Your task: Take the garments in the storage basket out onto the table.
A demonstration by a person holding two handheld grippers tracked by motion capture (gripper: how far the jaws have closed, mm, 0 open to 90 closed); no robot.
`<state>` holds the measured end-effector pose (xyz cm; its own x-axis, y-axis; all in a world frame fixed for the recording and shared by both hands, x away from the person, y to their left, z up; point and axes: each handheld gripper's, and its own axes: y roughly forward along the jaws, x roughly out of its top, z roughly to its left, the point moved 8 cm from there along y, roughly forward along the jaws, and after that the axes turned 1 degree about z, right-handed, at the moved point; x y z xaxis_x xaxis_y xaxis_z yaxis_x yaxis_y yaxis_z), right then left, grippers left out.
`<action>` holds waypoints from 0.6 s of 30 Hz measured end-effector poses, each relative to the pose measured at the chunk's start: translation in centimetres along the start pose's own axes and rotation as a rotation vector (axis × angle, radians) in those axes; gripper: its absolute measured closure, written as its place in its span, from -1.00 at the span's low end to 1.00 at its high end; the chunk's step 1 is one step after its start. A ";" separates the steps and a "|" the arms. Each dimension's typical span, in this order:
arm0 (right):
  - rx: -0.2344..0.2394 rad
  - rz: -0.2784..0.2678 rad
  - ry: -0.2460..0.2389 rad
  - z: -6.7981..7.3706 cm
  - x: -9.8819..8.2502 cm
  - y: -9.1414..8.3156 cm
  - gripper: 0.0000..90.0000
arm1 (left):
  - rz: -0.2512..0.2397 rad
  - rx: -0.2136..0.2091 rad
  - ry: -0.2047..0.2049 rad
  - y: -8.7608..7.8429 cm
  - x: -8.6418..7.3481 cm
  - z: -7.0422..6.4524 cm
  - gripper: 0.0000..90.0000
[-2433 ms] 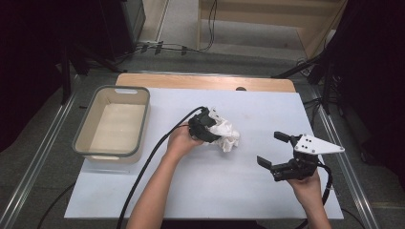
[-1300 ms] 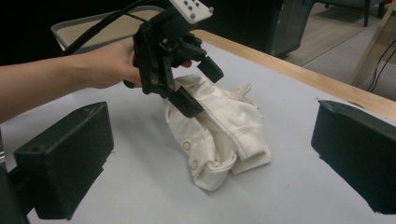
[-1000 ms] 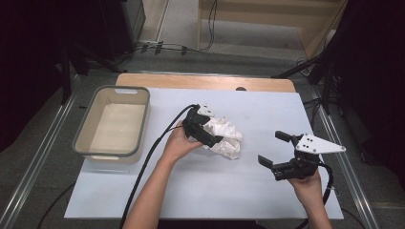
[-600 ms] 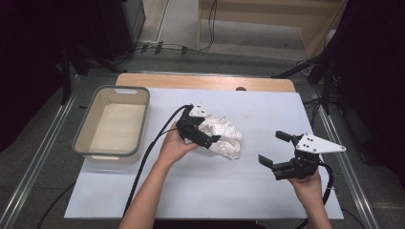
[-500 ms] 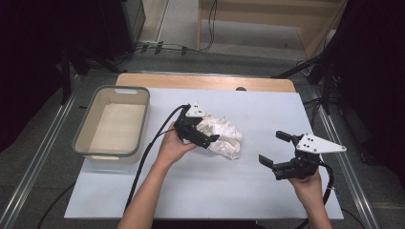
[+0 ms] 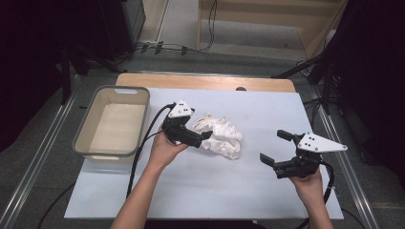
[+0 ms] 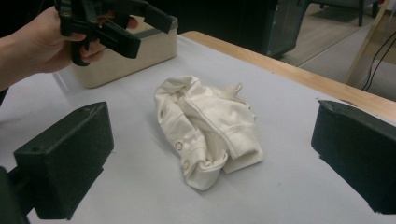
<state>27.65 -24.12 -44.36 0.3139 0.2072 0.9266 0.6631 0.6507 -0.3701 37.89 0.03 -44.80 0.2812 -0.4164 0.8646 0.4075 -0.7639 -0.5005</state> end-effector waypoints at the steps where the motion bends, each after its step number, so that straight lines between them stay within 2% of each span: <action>1: -0.002 -0.002 0.000 0.0 0.0 0.0 -1.00 | 0.001 0.004 0.005 -0.2 0.0 0.0 -1.00; 3: -0.002 -0.004 0.004 -0.1 0.0 -0.1 -1.00 | -0.003 0.016 0.014 -0.6 0.0 -0.1 -1.00; 8: -0.007 -0.008 0.007 -0.2 0.1 -0.1 -1.00 | -0.035 0.021 0.004 -1.7 0.1 -0.2 -1.00; 18: -0.012 0.004 0.014 -0.3 -0.1 0.0 -1.00 | -0.050 0.044 -0.009 -2.9 -0.8 0.2 -1.00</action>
<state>27.84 -24.38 -44.48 0.3257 0.1993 0.9242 0.6702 0.6408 -0.3744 36.69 2.67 -44.02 0.2673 -0.3742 0.8880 0.4591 -0.7608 -0.4587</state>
